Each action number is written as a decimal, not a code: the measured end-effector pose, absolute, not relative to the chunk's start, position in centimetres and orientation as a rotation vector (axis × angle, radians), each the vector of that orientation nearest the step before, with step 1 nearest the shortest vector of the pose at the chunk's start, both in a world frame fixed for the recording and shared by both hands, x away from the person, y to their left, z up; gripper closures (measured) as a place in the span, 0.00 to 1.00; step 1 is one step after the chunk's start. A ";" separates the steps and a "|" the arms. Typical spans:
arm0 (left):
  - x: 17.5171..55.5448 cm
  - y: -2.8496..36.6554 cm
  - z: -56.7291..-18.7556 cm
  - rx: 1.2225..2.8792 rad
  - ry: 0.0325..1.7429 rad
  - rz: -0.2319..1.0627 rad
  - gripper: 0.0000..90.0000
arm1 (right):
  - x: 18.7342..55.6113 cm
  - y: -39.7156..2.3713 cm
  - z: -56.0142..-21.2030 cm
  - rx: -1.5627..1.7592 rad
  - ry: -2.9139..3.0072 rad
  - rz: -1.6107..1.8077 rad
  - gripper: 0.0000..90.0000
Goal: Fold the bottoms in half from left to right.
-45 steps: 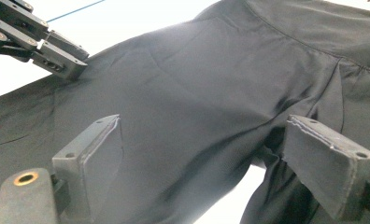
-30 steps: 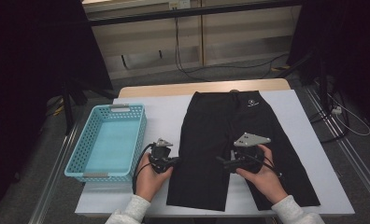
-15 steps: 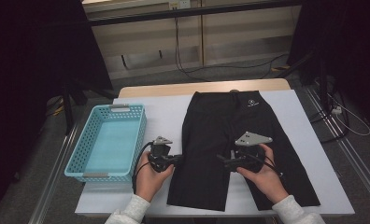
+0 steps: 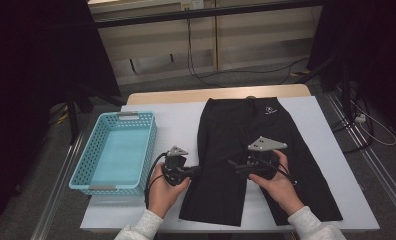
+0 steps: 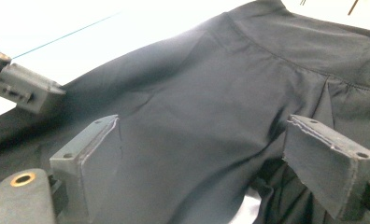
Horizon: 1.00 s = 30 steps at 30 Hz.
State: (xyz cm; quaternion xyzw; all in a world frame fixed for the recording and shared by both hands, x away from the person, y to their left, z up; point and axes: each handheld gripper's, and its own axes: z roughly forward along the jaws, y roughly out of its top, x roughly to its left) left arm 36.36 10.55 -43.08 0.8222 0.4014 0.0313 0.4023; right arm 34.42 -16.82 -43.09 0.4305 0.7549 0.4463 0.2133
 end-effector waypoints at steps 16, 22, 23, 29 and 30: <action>36.1 9.3 -43.4 2.078 0.983 0.048 0.99 | 35.9 -16.1 -43.3 1.208 2.064 1.230 0.13; 36.0 8.8 -43.6 2.084 0.974 0.032 0.99 | 36.5 -15.6 -43.4 1.210 2.069 1.231 0.13; 36.0 8.7 -43.6 2.084 0.974 0.030 0.99 | 36.6 -15.4 -43.5 1.205 2.071 1.232 0.13; 36.0 8.5 -43.7 2.083 0.969 0.026 0.99 | 37.1 -15.1 -43.5 1.207 2.070 1.240 0.13; 36.0 8.5 -43.7 2.083 0.968 0.025 0.99 | 37.1 -15.1 -43.5 1.207 2.069 1.244 0.14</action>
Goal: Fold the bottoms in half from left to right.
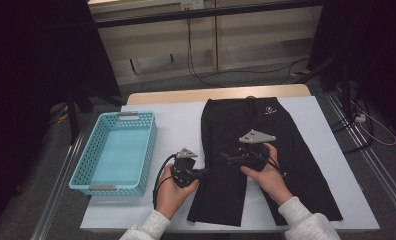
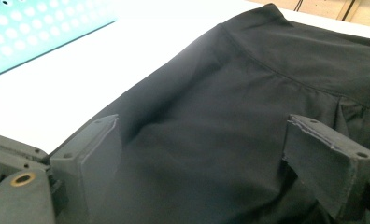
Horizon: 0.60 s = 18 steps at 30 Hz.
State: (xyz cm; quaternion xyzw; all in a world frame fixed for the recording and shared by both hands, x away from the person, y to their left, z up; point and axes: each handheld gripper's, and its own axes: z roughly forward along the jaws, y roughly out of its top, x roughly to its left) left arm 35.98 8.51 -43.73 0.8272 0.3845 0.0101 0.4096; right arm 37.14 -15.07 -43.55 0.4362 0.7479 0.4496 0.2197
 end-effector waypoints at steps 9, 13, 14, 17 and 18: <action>35.9 8.7 -43.8 2.053 0.969 0.025 0.99 | 38.0 -13.9 -43.8 1.203 2.093 1.245 0.14; 36.1 8.6 -44.0 2.040 0.961 0.010 0.99 | 38.8 -13.1 -44.0 1.204 2.111 1.249 0.15; 36.1 8.5 -44.1 2.042 0.959 0.006 0.99 | 39.2 -12.7 -44.1 1.207 2.115 1.254 0.15; 36.2 8.2 -44.3 2.038 0.950 -0.002 0.99 | 39.7 -12.2 -44.2 1.204 2.126 1.260 0.15; 36.3 8.2 -44.3 2.042 0.945 -0.004 0.99 | 39.9 -11.9 -44.2 1.197 2.129 1.259 0.15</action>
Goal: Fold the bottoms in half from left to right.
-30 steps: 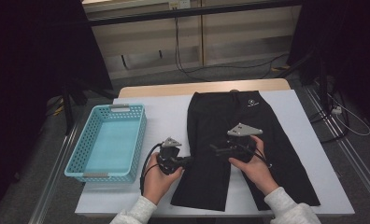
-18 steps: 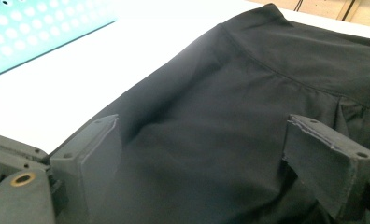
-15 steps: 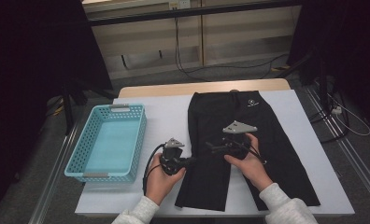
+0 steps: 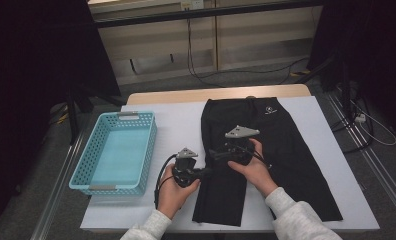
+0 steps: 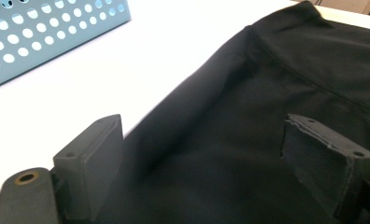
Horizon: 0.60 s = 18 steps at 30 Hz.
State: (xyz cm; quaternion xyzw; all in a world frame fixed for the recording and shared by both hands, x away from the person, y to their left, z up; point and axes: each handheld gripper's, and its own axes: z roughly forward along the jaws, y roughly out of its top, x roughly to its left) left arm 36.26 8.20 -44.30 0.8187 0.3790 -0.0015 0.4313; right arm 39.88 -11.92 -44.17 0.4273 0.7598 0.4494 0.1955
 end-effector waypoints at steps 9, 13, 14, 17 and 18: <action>36.1 7.8 -44.1 2.026 0.918 -0.004 0.99 | 42.0 -10.7 -45.3 1.197 2.166 1.231 0.33; 36.0 7.7 -44.0 2.021 0.913 -0.002 0.99 | 42.3 -10.6 -45.6 1.186 2.199 1.198 0.43; 36.1 7.8 -44.0 2.021 0.911 0.000 0.99 | 42.3 -10.6 -45.7 1.174 2.201 1.189 0.50; 36.0 7.8 -43.9 2.010 0.912 0.008 0.99 | 42.6 -10.6 -45.9 1.173 2.248 1.186 0.73; 36.0 7.8 -43.8 2.006 0.911 0.015 0.99 | 42.6 -10.6 -46.0 1.156 2.258 1.170 0.79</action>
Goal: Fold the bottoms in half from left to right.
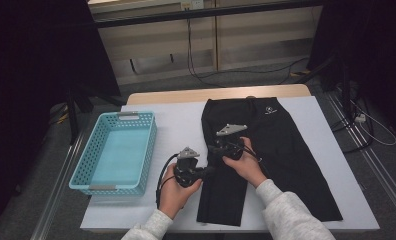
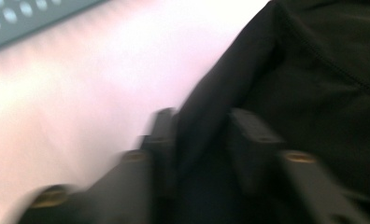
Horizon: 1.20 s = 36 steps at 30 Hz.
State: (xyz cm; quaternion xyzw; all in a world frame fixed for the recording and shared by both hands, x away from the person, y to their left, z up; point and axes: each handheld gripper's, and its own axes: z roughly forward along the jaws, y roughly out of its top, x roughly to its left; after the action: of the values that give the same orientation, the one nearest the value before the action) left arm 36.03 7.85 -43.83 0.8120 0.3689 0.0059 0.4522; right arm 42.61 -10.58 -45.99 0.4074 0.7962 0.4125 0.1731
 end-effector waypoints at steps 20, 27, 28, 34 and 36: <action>36.2 7.3 -44.0 2.018 0.907 0.013 0.99 | 41.4 -11.8 -43.9 1.204 2.212 1.309 0.45; 35.9 7.1 -43.8 2.025 0.882 0.015 0.99 | 43.3 -10.3 -46.0 1.237 2.252 1.141 0.58; 35.8 7.1 -43.7 2.023 0.877 0.019 0.99 | 43.7 -10.5 -46.2 1.258 2.271 1.155 0.68; 36.3 7.6 -43.9 2.012 0.903 0.025 0.99 | 44.1 -11.8 -45.3 1.266 2.261 1.210 0.99; 36.5 7.7 -43.8 2.007 0.908 0.025 0.99 | 43.6 -12.5 -44.6 1.264 2.245 1.202 0.99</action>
State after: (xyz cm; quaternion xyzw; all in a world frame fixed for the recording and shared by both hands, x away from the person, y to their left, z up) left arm 36.48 7.71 -43.79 0.8125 0.3676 0.0100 0.4524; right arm 43.64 -12.47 -44.64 0.4396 0.7809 0.4182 0.1485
